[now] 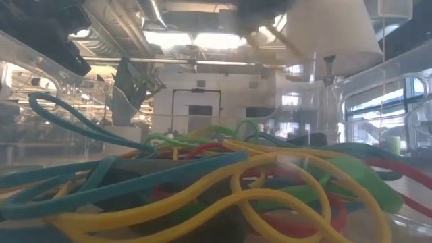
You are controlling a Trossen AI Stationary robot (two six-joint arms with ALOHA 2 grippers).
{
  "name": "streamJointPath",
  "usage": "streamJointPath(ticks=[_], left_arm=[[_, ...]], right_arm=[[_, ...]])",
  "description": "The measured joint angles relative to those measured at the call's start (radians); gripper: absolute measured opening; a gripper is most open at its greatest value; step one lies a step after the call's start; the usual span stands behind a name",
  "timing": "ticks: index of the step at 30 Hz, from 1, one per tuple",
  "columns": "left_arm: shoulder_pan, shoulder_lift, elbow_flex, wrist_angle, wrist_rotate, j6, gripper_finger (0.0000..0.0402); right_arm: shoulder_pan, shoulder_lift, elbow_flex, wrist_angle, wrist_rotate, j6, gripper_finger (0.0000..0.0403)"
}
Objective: Pick and place rubber bands into bin
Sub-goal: Put the yellow rubber band into the transparent bin
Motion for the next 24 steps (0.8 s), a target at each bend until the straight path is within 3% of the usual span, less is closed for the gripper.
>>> streamJointPath(ticks=[6, 13, 24], left_arm=[[0.0, 0.0, 0.0, -0.012, 0.0, 0.0, 0.0002], [0.0, 0.002, 0.0, -0.045, -0.009, 0.0, 0.0002], [0.0, 0.003, 0.0, -0.048, -0.009, 0.0, 0.0002]], right_arm=[[-0.02, 0.051, -0.022, 0.038, -0.185, 0.035, 0.0001], [-0.022, 0.054, -0.019, 0.023, -0.188, 0.064, 0.0036], [-0.022, 0.034, -0.01, 0.006, -0.188, 0.081, 0.0138]])
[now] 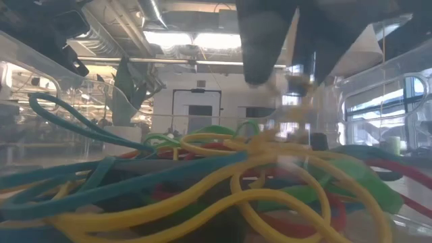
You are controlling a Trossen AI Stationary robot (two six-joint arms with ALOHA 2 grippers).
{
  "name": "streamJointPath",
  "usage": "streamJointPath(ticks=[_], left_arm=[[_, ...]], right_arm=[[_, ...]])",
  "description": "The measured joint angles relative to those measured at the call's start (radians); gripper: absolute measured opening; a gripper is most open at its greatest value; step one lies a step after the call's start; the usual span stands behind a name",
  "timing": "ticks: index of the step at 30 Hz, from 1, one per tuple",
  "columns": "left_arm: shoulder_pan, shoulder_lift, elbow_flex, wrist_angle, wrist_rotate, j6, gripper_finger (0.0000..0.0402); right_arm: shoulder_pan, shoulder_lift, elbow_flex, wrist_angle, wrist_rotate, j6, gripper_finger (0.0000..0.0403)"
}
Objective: Pick and place rubber bands into bin
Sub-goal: Put the yellow rubber band into the transparent bin, then put the blue rubber band into the transparent bin
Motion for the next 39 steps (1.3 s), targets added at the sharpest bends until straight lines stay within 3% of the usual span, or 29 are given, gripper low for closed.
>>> streamJointPath(ticks=[5, 11, 14, 20, 23, 28, 32, 39], left_arm=[[0.0, 0.0, 0.0, 0.006, 0.0, 0.0, 0.0002], [0.0, 0.001, 0.0, 0.035, 0.001, -0.022, 0.0009], [0.0, 0.011, 0.0, 0.058, -0.002, -0.06, 0.0035], [-0.002, 0.055, 0.0, 0.086, -0.024, -0.138, 0.0096], [-0.025, 0.082, 0.0, 0.167, -0.018, -0.136, 0.0104], [-0.095, 0.181, 0.041, 0.227, -0.149, -0.179, 0.0101], [-0.147, 0.316, 0.139, 0.151, -0.218, -0.211, 0.01], [-0.166, 0.595, 0.336, -0.15, -0.202, -0.434, 0.01]], right_arm=[[0.0, -0.053, 0.0, -0.05, 0.013, -0.073, 0.0166], [0.019, -0.118, 0.0, -0.171, 0.107, -0.182, 0.0157], [0.039, -0.136, 0.0, -0.277, 0.156, -0.181, 0.0142], [0.082, -0.199, -0.087, -0.274, 0.192, -0.239, 0.0111], [0.113, -0.252, -0.21, -0.271, 0.192, -0.233, 0.0093], [0.183, -0.427, -0.516, -0.101, 0.191, -0.177, 0.005], [0.24, -0.607, -0.818, 0.143, 0.191, -0.123, 0.0008], [0.3, -0.846, -1.246, 0.468, 0.19, -0.022, 0.002]])
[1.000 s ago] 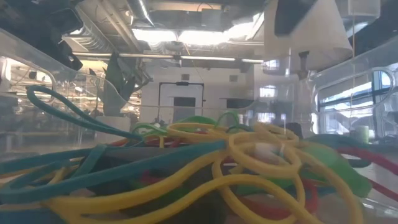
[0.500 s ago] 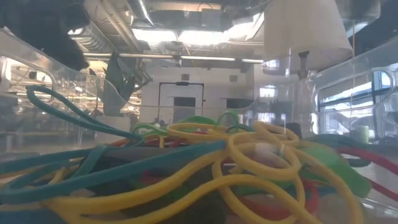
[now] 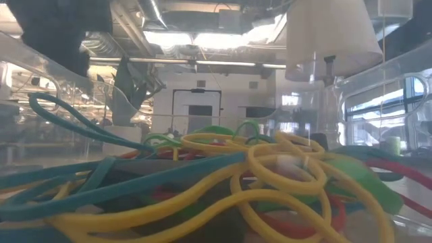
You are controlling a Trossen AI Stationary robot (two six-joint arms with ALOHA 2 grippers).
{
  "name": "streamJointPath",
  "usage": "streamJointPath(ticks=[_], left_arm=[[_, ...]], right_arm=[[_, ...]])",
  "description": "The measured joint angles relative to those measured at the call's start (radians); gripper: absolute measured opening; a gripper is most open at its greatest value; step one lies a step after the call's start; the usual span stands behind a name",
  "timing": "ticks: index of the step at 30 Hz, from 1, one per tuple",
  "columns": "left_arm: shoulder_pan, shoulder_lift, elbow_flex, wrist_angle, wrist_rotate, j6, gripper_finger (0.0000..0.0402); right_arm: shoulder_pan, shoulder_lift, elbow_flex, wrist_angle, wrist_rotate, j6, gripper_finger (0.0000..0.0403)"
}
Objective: Pick and place rubber bands into bin
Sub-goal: Put the blue rubber band into the transparent bin
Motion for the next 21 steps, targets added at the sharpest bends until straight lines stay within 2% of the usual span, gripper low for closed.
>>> streamJointPath(ticks=[5, 8, 15, 21], left_arm=[[0.0, 0.164, 0.067, -0.195, 0.061, -0.231, 0.01], [0.001, 0.236, 0.07, -0.226, 0.109, -0.329, 0.01], [-0.002, 0.392, 0.07, -0.186, 0.248, -0.364, 0.01], [-0.012, 0.46, 0.086, -0.184, 0.267, -0.385, 0.0096]], right_arm=[[0.006, -0.093, -0.171, 0.167, 0.0, 0.022, 0.0008], [0.005, -0.116, -0.222, 0.211, 0.0, 0.017, 0.0003], [0.006, -0.121, -0.239, 0.219, -0.007, -0.053, 0.0019], [0.016, -0.12, -0.239, 0.216, -0.007, -0.058, 0.0015]])
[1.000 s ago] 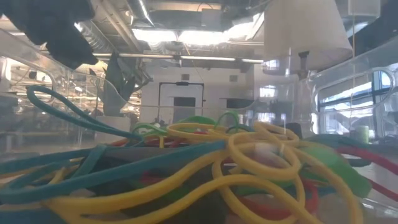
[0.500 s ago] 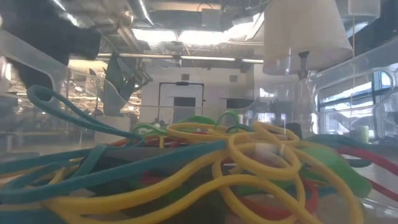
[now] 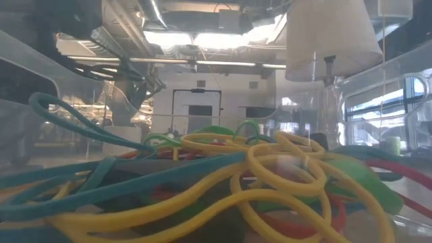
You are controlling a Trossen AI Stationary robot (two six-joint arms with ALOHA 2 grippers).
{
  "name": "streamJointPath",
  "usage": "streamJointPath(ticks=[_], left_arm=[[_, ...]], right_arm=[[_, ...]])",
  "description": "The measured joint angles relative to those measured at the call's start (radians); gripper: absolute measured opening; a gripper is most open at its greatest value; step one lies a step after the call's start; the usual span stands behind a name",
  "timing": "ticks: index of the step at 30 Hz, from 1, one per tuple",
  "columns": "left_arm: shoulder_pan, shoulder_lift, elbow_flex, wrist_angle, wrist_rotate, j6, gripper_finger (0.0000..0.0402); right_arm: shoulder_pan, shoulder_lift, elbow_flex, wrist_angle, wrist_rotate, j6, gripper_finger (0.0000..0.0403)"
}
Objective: Pick and place rubber bands into bin
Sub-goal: Put the blue rubber band into the transparent bin
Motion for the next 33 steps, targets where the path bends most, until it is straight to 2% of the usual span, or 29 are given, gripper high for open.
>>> streamJointPath(ticks=[2, 6, 8, 11, 14, 24, 30, 33], left_arm=[[-0.007, 0.005, 0.009, -0.004, -0.003, -0.006, 0.0081], [-0.014, 0.016, 0.056, -0.038, -0.012, -0.008, 0.0014], [-0.015, 0.02, 0.08, -0.05, -0.013, -0.005, 0.0006], [-0.017, 0.019, 0.139, -0.036, 0.0, 0.024, 0.0002], [-0.021, 0.02, 0.215, -0.102, -0.022, 0.041, 0.0002], [-0.068, 0.017, 0.637, -0.408, -0.225, 0.195, 0.0002], [-0.092, 0.039, 0.85, -0.414, -0.362, 0.327, 0.0002], [-0.105, 0.087, 0.956, -0.403, -0.389, 0.425, 0.0002]], right_arm=[[0.006, 0.0, 0.0, 0.0, 0.0, -0.001, 0.0011], [0.019, 0.0, 0.0, -0.003, 0.0, -0.001, 0.0007], [0.025, 0.0, 0.0, -0.004, 0.0, -0.001, 0.001], [0.033, 0.0, 0.0, -0.005, 0.0, -0.001, 0.0016], [0.041, 0.0, 0.0, -0.011, 0.0, -0.001, 0.002], [0.042, 0.001, 0.0, -0.018, 0.008, -0.001, 0.001], [0.042, 0.001, 0.0, -0.02, 0.008, -0.001, 0.0012], [0.042, 0.001, 0.0, -0.02, 0.008, 0.0, 0.0016]])
